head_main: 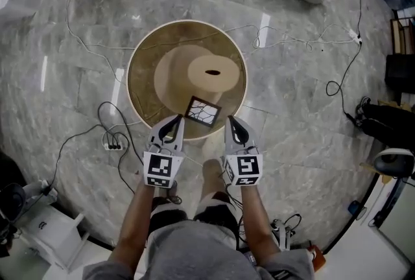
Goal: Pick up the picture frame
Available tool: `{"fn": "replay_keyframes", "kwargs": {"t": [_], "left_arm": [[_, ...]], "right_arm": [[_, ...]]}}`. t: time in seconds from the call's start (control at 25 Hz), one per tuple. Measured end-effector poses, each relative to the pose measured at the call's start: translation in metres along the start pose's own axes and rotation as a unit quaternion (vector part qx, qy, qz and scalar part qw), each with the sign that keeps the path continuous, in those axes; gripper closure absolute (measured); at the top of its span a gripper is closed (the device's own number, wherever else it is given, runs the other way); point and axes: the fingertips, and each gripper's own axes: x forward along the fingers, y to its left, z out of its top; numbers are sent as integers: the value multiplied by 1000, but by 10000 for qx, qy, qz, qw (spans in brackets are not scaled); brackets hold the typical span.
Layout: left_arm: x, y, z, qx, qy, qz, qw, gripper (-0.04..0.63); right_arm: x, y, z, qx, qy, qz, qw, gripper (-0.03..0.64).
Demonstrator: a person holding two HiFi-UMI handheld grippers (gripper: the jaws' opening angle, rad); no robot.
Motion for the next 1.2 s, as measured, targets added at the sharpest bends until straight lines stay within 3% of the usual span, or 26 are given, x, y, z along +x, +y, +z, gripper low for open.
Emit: {"fn": "replay_keyframes", "kwargs": {"t": [0.8, 1.0, 1.2], "left_arm": [[128, 13, -183, -468, 1042, -232, 9932, 577], [148, 14, -216, -562, 1272, -248, 9900, 575], [160, 15, -241, -872, 1696, -186, 9815, 574]], "right_arm": [[109, -50, -174, 458, 711, 19, 9964, 618], [123, -55, -200, 465, 788, 58, 9958, 618], [120, -62, -213, 478, 874, 48, 9950, 618]]}}
